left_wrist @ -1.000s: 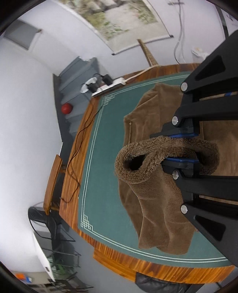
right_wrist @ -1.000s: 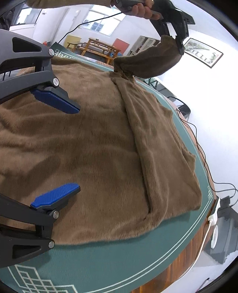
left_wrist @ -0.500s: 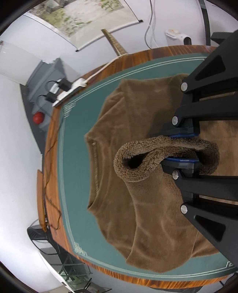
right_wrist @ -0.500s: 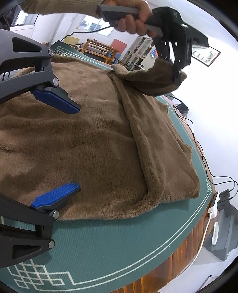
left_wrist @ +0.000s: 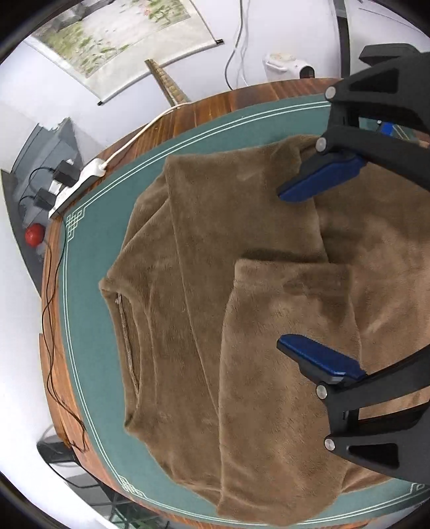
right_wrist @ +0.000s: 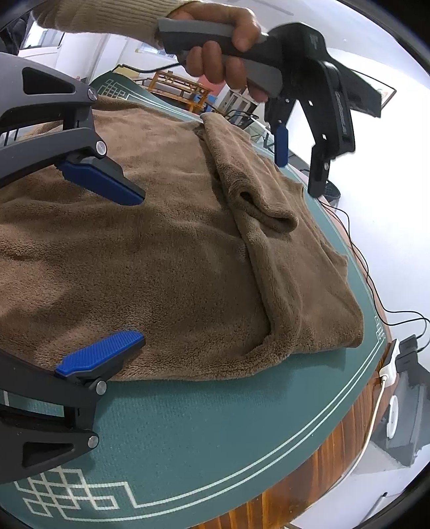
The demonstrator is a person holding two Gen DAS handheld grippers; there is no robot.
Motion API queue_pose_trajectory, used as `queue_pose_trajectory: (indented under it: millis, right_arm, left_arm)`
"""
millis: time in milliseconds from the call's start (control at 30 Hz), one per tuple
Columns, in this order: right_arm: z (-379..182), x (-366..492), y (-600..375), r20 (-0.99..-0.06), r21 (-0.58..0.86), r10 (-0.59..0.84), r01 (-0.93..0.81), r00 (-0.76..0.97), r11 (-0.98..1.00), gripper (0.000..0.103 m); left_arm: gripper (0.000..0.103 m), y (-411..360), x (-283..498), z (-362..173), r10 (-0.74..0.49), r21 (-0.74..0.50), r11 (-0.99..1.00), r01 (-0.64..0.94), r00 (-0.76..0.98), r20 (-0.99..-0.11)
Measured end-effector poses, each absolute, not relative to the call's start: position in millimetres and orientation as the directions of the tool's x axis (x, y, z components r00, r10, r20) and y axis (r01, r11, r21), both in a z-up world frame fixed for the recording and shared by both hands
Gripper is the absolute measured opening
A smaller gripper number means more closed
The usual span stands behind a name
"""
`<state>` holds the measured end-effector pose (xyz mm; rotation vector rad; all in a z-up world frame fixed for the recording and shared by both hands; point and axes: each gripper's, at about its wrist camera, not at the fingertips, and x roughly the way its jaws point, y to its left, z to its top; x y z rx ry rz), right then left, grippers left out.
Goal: Fold clothes
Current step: 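Open the left gripper to lay the sleeve on the body, then grasp the folded sleeve cuff with the right gripper and lift it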
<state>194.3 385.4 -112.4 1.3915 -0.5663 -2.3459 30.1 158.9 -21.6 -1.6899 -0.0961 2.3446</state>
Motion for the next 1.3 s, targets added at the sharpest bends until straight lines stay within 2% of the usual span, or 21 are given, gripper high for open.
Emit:
queue_pose_trajectory:
  millis: [167, 367, 700, 900, 967, 1033, 1200, 1300]
  right_arm:
    - [-108.2, 186.6, 378.2, -0.728, 0.525, -0.519, 0.123, -0.448, -0.842, 0.080]
    - [-90.7, 162.8, 356.4, -0.677, 0.565, -0.590, 0.203, -0.440, -0.800, 0.080]
    - [-60.1, 103.7, 311.8, -0.654, 0.587, -0.626, 0.237, -0.425, -0.774, 0.080]
    - [-54.1, 61.2, 287.8, -0.689, 0.584, -0.617, 0.214, -0.380, -0.783, 0.080]
    - [-58.7, 48.5, 282.8, -0.716, 0.571, -0.599, 0.191, -0.360, -0.798, 0.076]
    - [-61.9, 42.7, 277.3, -0.737, 0.558, -0.585, 0.183, -0.340, -0.809, 0.058]
    - [-77.0, 29.4, 261.1, -0.809, 0.473, -0.508, 0.186, -0.298, -0.861, 0.056]
    - [-89.1, 19.5, 263.3, -0.806, 0.489, -0.506, 0.134, -0.307, -0.862, 0.056]
  left_arm:
    - [0.085, 103.1, 36.2, -11.2, 0.239, -0.244, -0.969, -0.028, -0.322, -0.916]
    - [0.085, 38.2, 57.4, -14.9, 0.178, -0.218, -0.972, 0.091, -0.321, -0.930]
    - [0.085, -50.7, 70.6, -44.1, 0.172, -0.225, -0.959, 0.171, -0.280, -0.944]
    - [0.085, -106.6, 62.6, -55.8, 0.188, -0.251, -0.944, 0.216, -0.274, -0.943]
    - [0.085, -126.5, 59.5, -61.5, 0.193, -0.260, -0.936, 0.238, -0.271, -0.943]
    - [0.085, -146.6, 56.3, -67.4, 0.197, -0.269, -0.927, 0.263, -0.270, -0.942]
    - [0.085, -188.4, 52.2, -78.9, 0.170, -0.256, -0.913, 0.317, -0.274, -0.947]
    - [0.085, -203.3, 51.7, -83.2, 0.170, -0.259, -0.907, 0.333, -0.274, -0.947]
